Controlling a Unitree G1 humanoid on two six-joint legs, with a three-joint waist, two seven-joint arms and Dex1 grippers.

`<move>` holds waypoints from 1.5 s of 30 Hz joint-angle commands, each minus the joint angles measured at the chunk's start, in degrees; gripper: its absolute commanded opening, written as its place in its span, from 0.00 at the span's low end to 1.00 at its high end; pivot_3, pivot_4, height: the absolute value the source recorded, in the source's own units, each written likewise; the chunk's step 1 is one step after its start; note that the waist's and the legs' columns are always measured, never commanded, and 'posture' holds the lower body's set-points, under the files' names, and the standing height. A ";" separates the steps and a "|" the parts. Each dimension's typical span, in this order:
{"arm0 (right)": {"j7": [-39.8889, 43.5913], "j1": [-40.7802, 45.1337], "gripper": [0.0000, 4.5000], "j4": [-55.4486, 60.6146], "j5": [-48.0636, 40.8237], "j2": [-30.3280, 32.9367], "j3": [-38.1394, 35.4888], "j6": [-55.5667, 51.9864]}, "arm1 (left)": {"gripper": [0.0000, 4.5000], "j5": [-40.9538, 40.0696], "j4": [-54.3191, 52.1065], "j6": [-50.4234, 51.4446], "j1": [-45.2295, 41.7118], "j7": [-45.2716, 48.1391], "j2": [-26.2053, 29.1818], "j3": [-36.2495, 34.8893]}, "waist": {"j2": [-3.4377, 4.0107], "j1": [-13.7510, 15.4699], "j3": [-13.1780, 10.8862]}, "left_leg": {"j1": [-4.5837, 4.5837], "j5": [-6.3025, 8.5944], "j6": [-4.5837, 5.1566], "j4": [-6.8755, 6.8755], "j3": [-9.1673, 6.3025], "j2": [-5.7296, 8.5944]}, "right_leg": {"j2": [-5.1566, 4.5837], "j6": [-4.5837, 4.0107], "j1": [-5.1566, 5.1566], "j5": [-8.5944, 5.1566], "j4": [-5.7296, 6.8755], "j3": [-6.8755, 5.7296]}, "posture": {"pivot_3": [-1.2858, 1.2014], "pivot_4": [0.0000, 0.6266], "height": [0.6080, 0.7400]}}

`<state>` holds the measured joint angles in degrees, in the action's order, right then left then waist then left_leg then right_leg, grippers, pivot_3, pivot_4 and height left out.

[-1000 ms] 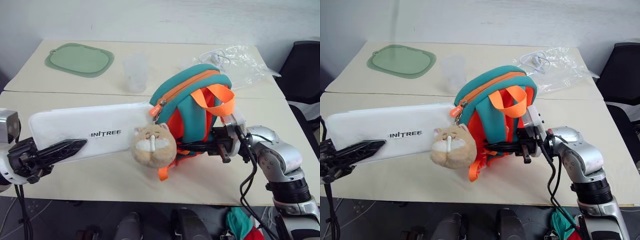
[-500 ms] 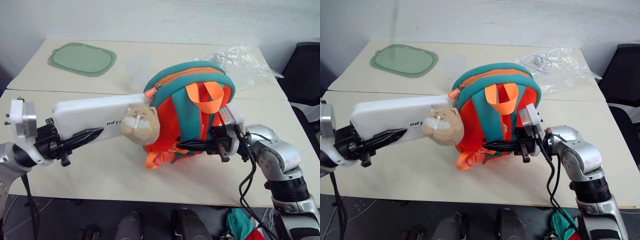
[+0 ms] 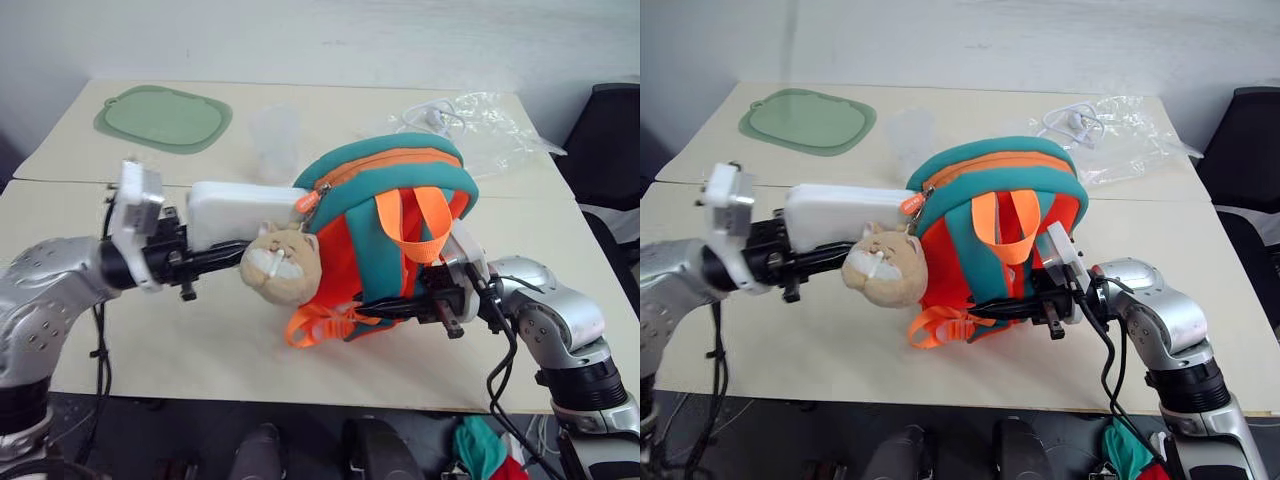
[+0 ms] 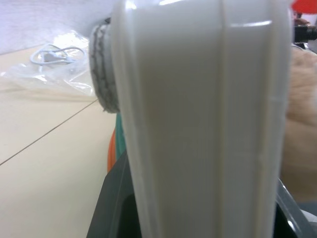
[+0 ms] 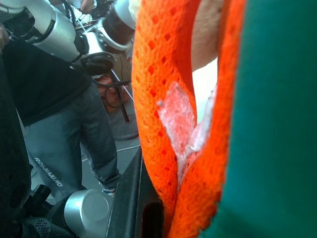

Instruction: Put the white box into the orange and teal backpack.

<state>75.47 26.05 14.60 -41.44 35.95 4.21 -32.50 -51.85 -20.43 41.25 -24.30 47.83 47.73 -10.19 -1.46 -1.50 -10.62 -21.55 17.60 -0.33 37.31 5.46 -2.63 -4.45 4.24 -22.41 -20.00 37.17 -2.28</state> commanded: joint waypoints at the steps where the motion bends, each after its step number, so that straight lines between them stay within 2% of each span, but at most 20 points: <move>1: -0.57 0.22 0.04 2.07 -0.31 -0.44 -0.12 0.64 | 0.30 6.80 1.37 -2.26 -4.27 1.07 -2.97 8.35 | 0.00 0.04 0.00 | -0.01 0.00 0.00 0.01 0.01 0.00 | 0.01 0.00 -0.01 0.00 -0.01 0.00 | 0.52 0.24 1.00; 5: -1.57 -0.05 0.04 2.71 -0.45 -0.98 0.00 0.54 | 0.30 13.56 4.49 -6.08 -7.66 1.30 -8.06 14.43 | 0.00 -0.01 0.00 | -0.06 -0.02 0.00 0.09 0.06 -0.01 | 0.06 0.02 -0.02 0.01 -0.03 0.03 | 0.52 0.24 1.00; 8: -2.13 -0.29 0.04 3.12 -0.48 -1.15 0.14 0.47 | 0.30 14.87 5.99 -7.92 -9.28 1.02 -12.27 14.77 | 0.00 0.06 0.00 | -0.07 -0.03 0.00 0.15 0.08 -0.04 | 0.09 0.03 -0.03 0.01 0.00 0.04 | 0.52 0.24 1.00; 14: -3.59 -1.09 0.04 3.93 -0.64 -1.21 -0.10 0.42 | 0.30 17.17 6.36 -9.96 -10.32 1.96 -14.27 13.82 | -0.01 0.09 0.00 | -0.08 -0.03 0.01 0.31 0.04 -0.05 | 0.06 0.03 -0.02 0.01 0.14 0.03 | 0.52 0.24 1.00; 16: -3.89 -1.40 0.04 4.04 -0.59 -1.23 -0.10 0.62 | 0.46 16.39 5.96 -9.81 -11.19 1.04 -15.22 12.45 | 0.00 0.09 0.00 | -0.08 -0.03 0.01 0.33 0.04 -0.05 | 0.06 0.03 -0.02 0.01 0.17 0.04 | 0.52 0.24 1.00; 19: -4.49 -1.60 0.04 4.08 -0.53 -1.40 -0.35 1.01 | 0.63 12.09 4.81 -6.72 -12.41 1.47 -14.49 8.42 | -0.01 0.09 0.00 | -0.11 -0.02 0.01 0.37 0.02 -0.06 | 0.06 0.03 -0.03 0.01 0.20 0.02 | 0.52 0.24 1.00; 20: -4.61 -1.64 0.04 3.99 -0.48 -1.45 -0.45 1.17 | 0.72 11.22 4.82 -6.42 -12.43 1.93 -13.52 6.59 | -0.01 0.02 0.00 | -0.11 -0.03 0.01 0.37 0.02 -0.05 | 0.06 0.03 -0.03 0.01 0.21 0.02 | 0.52 0.24 1.00; 24: -4.51 -1.58 0.04 2.93 0.02 -1.48 -0.55 2.07 | 0.97 5.92 7.29 -2.69 -9.36 9.91 -4.80 -1.15 | 0.00 -0.53 -0.01 | -0.10 -0.07 -0.07 0.32 0.03 -0.12 | 0.13 0.02 -0.10 0.01 0.26 0.06 | 0.52 0.24 1.00; 29: -3.59 -1.56 0.04 1.09 0.76 -1.53 -0.54 3.56 | 0.98 7.83 12.09 -4.69 -4.42 19.54 4.18 -3.96 | 0.01 -0.07 -0.01 | -0.07 -0.08 -0.09 0.32 0.02 -0.09 | 0.11 -0.02 -0.07 -0.01 0.25 0.05 | 0.52 0.24 1.00; 32: -2.76 -1.80 0.04 -0.12 1.34 -1.54 -0.49 4.68 | 0.98 5.58 11.93 -3.43 -2.24 21.69 5.93 -5.85 | -0.01 0.20 -0.01 | -0.08 -0.05 -0.02 0.35 -0.02 -0.06 | 0.04 -0.02 -0.04 -0.02 0.24 0.00 | 0.52 0.24 1.00; 35: -1.93 -1.93 0.04 -1.28 1.83 -1.48 -0.46 5.65 | 0.98 2.97 9.33 -1.14 -1.50 20.36 5.31 -6.71 | -0.01 0.22 -0.02 | -0.11 -0.01 0.05 0.35 -0.02 -0.04 | -0.01 -0.02 -0.03 -0.01 0.22 0.00 | 0.52 0.24 1.00; 40: -0.55 -1.75 0.04 -3.20 2.55 -1.88 0.10 6.87 | 0.98 -1.32 3.45 1.12 -2.63 14.06 -0.65 -5.41 | -0.01 0.03 -0.01 | -0.11 -0.01 0.05 0.36 -0.02 -0.05 | 0.00 -0.01 -0.03 -0.01 0.25 0.02 | 0.52 0.24 1.00; 43: -0.06 -1.36 0.04 -3.67 2.69 -2.09 0.46 6.98 | 0.98 -3.19 1.45 2.79 -2.25 12.58 -2.29 -4.68 | -0.01 0.01 -0.01 | -0.10 -0.01 0.04 0.37 -0.02 -0.05 | 0.01 0.00 -0.04 0.00 0.27 0.02 | 0.52 0.24 1.00; 45: -0.06 -1.12 0.04 -3.79 2.87 -2.34 0.56 6.89 | 0.90 -4.14 0.24 3.05 -1.94 11.27 -3.76 -4.52 | 0.00 -0.06 -0.01 | -0.10 -0.02 0.04 0.37 -0.02 -0.06 | 0.02 0.00 -0.04 0.00 0.27 0.02 | 0.52 0.24 1.00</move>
<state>74.77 24.41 10.70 -38.37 33.82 4.50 -26.15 -54.30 -18.21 44.11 -26.03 60.47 44.37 -14.38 -1.47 -1.56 -10.63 -21.65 17.58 -0.29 37.69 5.45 -2.69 -4.43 4.24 -22.44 -20.00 37.45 -2.25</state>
